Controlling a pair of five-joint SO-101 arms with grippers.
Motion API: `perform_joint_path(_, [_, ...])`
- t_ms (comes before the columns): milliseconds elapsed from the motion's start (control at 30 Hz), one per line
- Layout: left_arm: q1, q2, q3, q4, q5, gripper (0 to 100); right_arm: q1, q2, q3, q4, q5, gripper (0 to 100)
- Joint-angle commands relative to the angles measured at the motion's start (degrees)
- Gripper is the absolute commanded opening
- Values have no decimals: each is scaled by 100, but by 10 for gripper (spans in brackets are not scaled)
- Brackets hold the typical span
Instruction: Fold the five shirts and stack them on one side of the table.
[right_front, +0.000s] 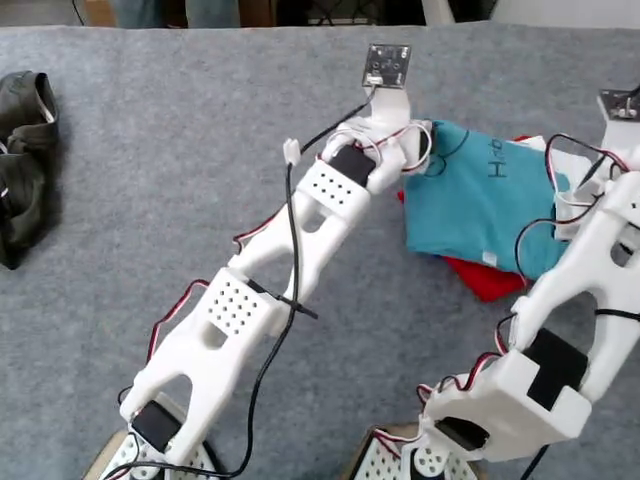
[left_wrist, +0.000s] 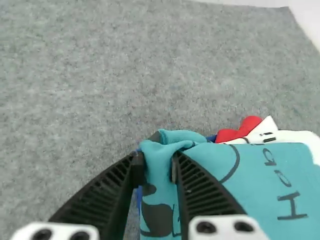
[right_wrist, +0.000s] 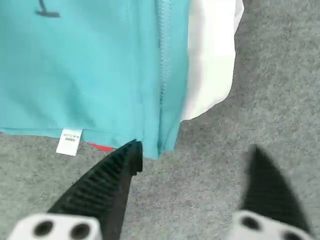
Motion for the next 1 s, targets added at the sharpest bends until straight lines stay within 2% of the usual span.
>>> perform_joint_path(0, [-171,-448,-804,343,53,122,62,-356,-57,-70,-62,601])
perform_joint_path(67, [-224,-448,-1147,598,35,122,18,-356,-57,-70,-70,537])
perform_joint_path(133, [-295,-448,-1455,888,35,122,-114,-356,-57,-62,-70,423])
perform_joint_path(300, [-514,-448,-1921,1477,35,120,-615,-295,-189,-273,-440,28])
perform_joint_path(433, [-971,-457,-2545,2004,0,119,-914,-145,-233,-853,-1029,44])
perform_joint_path(533, [-1358,-695,-2492,2664,-475,119,-941,286,-171,-1442,-1468,17])
perform_joint_path(767, [-2527,-1064,-2501,4519,-1380,119,-958,2123,-136,-2884,-1635,15])
perform_joint_path(900, [-3363,-1433,-2501,5319,-1996,119,-985,2536,-444,-2796,-1626,15])
perform_joint_path(967, [-3829,-1626,-2492,5389,-2251,119,-976,2431,-708,-2488,-1626,15])
